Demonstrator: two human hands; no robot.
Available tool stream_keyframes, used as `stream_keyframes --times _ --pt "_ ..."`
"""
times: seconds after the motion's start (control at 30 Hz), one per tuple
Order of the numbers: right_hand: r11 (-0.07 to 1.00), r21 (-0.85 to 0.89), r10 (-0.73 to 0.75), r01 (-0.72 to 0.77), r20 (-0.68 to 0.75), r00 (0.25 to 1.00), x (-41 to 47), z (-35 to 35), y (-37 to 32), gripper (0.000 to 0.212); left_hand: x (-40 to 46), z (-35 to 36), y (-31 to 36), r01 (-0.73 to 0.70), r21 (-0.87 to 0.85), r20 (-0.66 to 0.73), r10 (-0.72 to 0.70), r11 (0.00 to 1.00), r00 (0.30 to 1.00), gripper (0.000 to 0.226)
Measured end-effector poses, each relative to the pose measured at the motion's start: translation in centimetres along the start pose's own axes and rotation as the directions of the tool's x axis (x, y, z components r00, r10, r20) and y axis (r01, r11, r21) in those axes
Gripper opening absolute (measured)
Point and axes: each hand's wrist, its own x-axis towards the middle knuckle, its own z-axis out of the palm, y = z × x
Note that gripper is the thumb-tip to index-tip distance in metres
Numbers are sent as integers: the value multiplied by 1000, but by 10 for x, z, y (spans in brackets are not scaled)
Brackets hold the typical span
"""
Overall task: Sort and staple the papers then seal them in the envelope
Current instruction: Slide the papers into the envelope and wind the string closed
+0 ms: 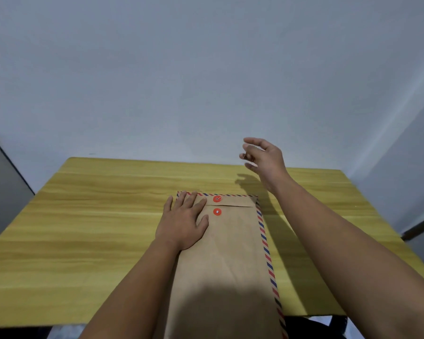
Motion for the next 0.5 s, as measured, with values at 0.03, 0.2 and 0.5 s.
stream_keyframes --times 0.03,0.2,0.5 --pt "992 127 20 -19 -6 1000 0 -1 -4 16 0 0 0 -2 0 0 2 1000 1000 61" --pt "997 31 70 -71 45 997 -4 -4 -2 14 0 1 0 -7 -10 -18 7 1000 1000 62" --pt "185 -928 144 323 351 925 -45 -2 63 19 -1 1 0 -1 0 -20 1 1000 1000 63"
